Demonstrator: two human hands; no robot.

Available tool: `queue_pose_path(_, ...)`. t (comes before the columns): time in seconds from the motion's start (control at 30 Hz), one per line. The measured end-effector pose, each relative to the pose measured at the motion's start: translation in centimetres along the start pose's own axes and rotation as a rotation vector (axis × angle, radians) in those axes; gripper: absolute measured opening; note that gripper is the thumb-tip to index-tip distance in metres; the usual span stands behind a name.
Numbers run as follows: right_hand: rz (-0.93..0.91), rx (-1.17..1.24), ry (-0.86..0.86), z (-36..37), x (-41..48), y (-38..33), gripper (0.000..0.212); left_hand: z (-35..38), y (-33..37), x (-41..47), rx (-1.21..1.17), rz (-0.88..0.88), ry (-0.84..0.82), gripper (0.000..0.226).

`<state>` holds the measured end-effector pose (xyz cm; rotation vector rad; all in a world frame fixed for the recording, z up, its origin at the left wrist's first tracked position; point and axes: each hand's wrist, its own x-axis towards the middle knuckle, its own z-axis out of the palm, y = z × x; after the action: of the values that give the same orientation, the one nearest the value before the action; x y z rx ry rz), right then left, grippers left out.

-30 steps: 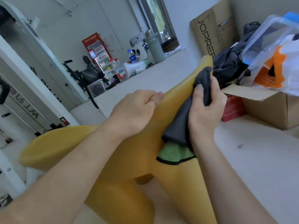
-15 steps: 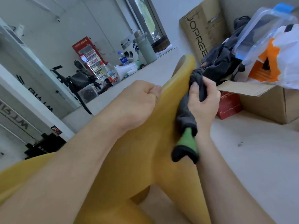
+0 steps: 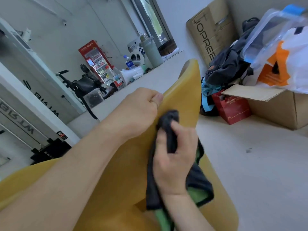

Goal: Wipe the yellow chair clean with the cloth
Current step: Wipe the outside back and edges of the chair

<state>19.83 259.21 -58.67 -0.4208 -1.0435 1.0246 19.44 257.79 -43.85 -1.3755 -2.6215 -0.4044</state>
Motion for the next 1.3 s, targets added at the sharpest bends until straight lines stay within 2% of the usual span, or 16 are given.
queue_pose_path(0.07,-0.141,-0.027,-0.134,-0.4,-3.5,-1.9,0.015,-0.1,-0.1,0.0,-0.012,0.009,-0.007,0.039)
queue_pose_path(0.1,-0.152,0.000,-0.156,-0.2,-2.8,-1.9,0.014,-0.2,-0.1,-0.1,-0.029,0.012,-0.006,0.040)
queue_pose_path(0.23,0.030,0.118,0.083,0.3,6.1,0.1,0.012,-0.2,-0.2,-0.3,-0.051,-0.017,-0.006,0.039)
queue_pose_path(0.3,0.053,0.078,0.099,0.2,6.2,0.9,0.013,-0.4,0.3,-0.4,-0.047,-0.037,-0.020,0.038)
queue_pose_path(0.47,-0.013,-0.024,-0.110,-1.4,-1.2,0.1,0.011,-0.4,0.1,-0.6,-0.012,-0.021,-0.032,0.042)
queue_pose_path(0.5,0.022,-0.027,-0.120,-1.4,-0.6,0.3,0.009,-0.4,0.2,-0.6,-0.020,-0.027,-0.030,0.041)
queue_pose_path(0.57,0.206,-0.005,-0.066,-1.7,2.2,1.0,0.008,-0.4,0.3,-0.6,-0.033,-0.034,-0.022,0.037)
queue_pose_path(0.67,0.400,0.009,-0.011,-2.2,3.6,1.4,0.014,-0.3,0.3,-0.5,-0.040,-0.043,-0.031,0.037)
queue_pose_path(0.73,0.348,0.066,-0.030,-1.7,2.3,-0.7,0.013,-0.1,0.5,-0.6,-0.045,-0.042,-0.026,0.037)
queue_pose_path(0.83,0.071,0.188,-0.083,0.0,1.2,-3.8,0.013,-0.6,0.3,-0.3,-0.185,-0.084,-0.009,0.034)
queue_pose_path(0.9,-0.034,0.123,-0.038,0.5,1.3,-3.0,0.015,-0.9,0.1,-0.4,-0.249,-0.115,-0.062,0.034)
queue_pose_path(0.93,-0.030,0.088,0.006,0.4,1.3,-1.9,0.016,-1.0,-0.1,-0.5,-0.237,-0.114,-0.091,0.032)
queue_pose_path(1.07,0.190,0.015,0.079,-0.7,1.5,1.4,0.017,-2.4,-0.2,-1.2,-0.068,-0.097,-0.188,0.031)
queue_pose_path(1.17,0.311,-0.059,0.037,-1.4,1.2,2.1,0.017,-3.4,-0.6,-1.7,0.128,-0.153,-0.235,0.049)
queue_pose_path(1.23,0.369,-0.099,-0.010,-2.2,0.8,2.1,0.013,-3.4,-1.4,-3.0,0.119,-0.195,-0.234,0.061)
queue_pose_path(1.3,0.485,-0.096,-0.053,-2.9,1.1,1.8,0.011,-2.7,-2.0,-3.7,0.094,-0.122,-0.185,0.069)
